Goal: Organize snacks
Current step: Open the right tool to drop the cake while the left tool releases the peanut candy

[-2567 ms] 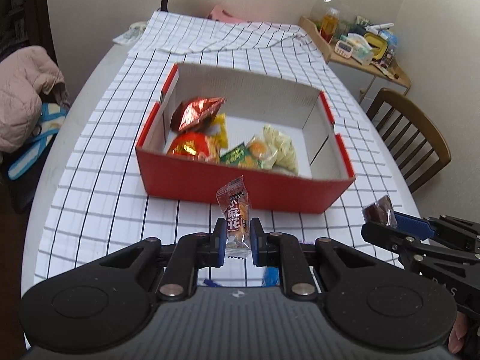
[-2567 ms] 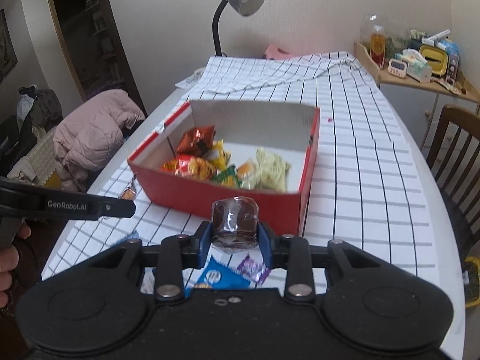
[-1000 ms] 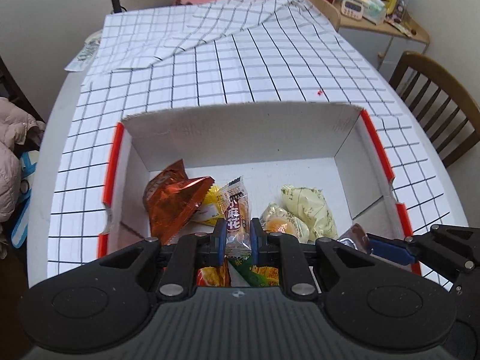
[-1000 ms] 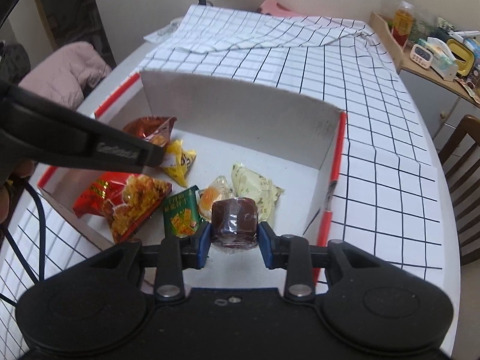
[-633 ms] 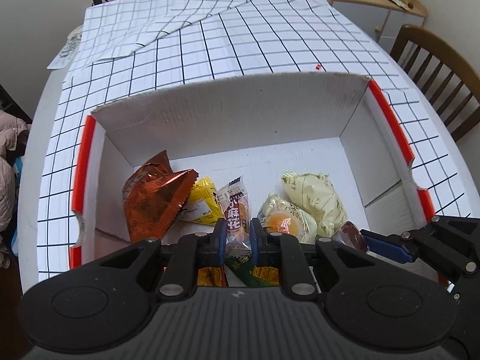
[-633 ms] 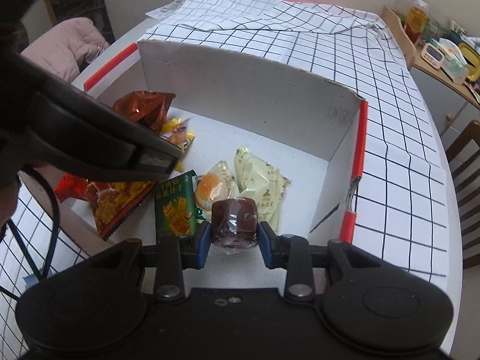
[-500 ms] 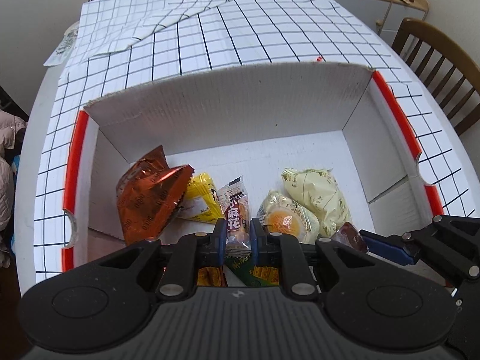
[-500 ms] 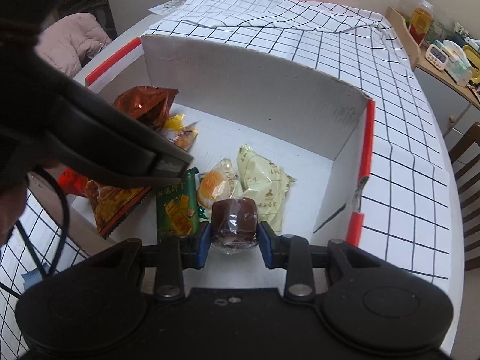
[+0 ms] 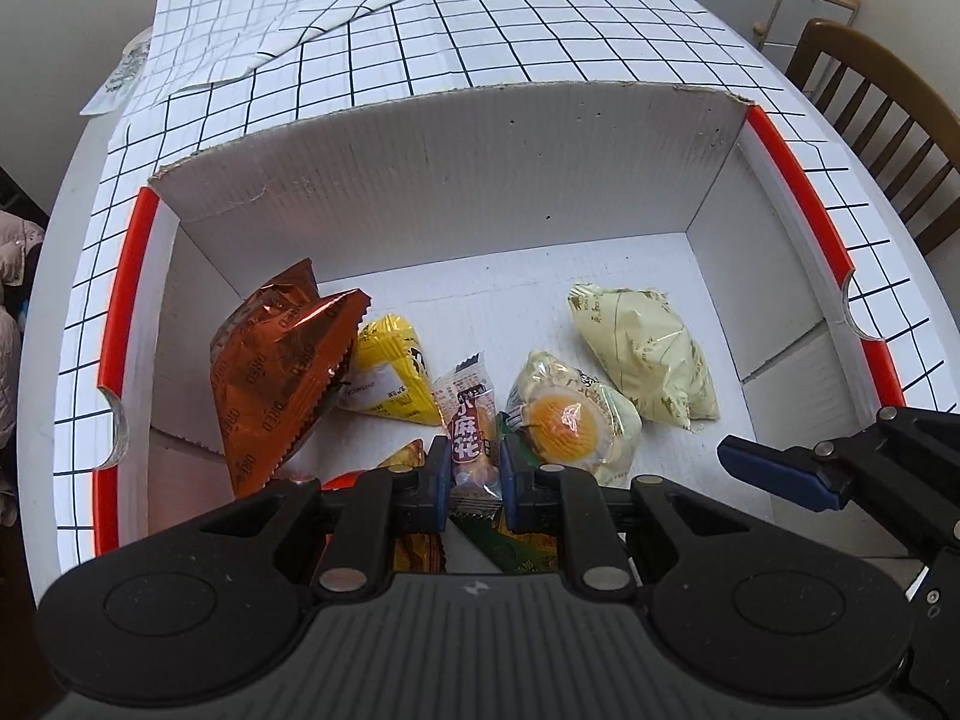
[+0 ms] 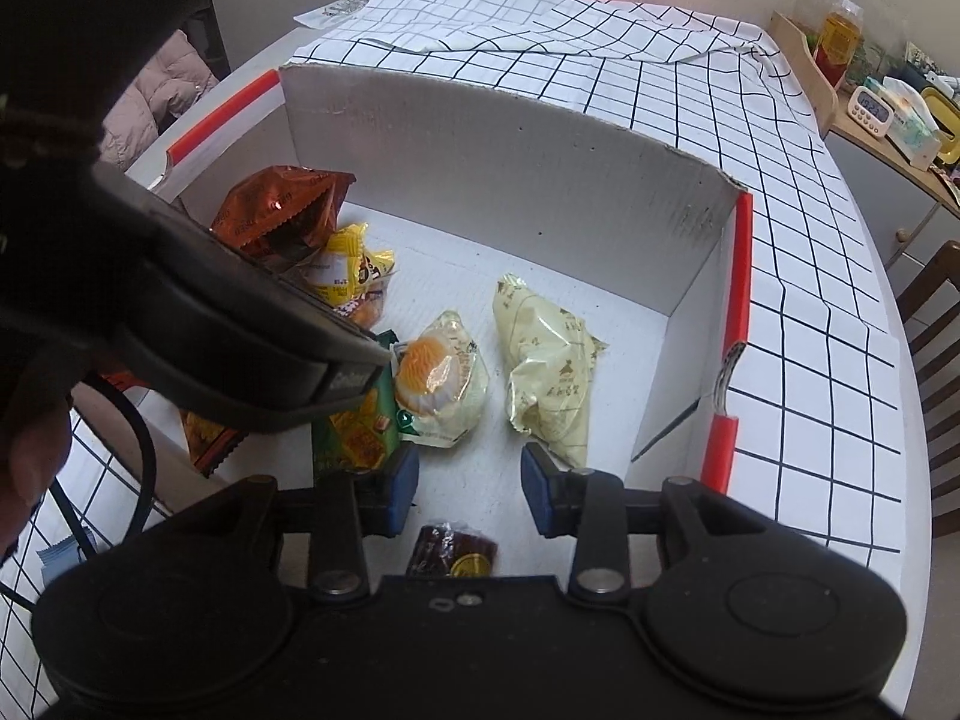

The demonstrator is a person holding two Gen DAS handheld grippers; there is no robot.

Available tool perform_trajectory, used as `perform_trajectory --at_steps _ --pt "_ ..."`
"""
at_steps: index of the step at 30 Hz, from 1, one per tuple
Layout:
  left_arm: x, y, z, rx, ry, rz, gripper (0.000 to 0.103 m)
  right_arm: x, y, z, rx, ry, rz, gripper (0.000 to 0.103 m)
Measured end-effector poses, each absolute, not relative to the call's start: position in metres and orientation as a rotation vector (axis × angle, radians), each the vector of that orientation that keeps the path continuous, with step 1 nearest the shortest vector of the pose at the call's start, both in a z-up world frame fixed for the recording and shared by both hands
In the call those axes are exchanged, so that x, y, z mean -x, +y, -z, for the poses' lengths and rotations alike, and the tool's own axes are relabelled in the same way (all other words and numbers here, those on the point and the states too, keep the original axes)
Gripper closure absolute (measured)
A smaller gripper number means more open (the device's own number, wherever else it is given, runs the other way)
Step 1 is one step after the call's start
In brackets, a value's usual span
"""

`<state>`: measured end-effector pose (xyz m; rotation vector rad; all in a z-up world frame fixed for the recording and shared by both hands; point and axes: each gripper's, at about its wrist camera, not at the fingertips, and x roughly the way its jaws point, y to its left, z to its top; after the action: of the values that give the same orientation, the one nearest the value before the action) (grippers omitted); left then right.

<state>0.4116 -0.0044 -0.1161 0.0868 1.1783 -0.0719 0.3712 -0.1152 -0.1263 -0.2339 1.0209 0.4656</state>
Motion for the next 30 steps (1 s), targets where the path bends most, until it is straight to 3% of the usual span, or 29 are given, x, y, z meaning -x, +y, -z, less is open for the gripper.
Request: perform_trajectory --at_steps 4,6,11,30 --pt "-0.408 -0.001 0.11 -0.058 1.173 0.079 0.086 -0.366 -0.119 0.121 0.213 1.006 -0.468 0.065" --pt "-0.405 -0.001 0.107 -0.053 1.167 0.082 0.085 -0.363 -0.12 0.118 0.208 0.996 -0.467 0.058" --pt "-0.398 0.0 0.097 -0.025 1.145 0.088 0.074 -0.355 -0.126 0.109 0.183 0.976 -0.469 0.052" --pt "-0.342 0.005 0.048 0.045 1.032 0.107 0.074 -0.311 -0.163 0.063 0.061 0.874 -0.509 0.032"
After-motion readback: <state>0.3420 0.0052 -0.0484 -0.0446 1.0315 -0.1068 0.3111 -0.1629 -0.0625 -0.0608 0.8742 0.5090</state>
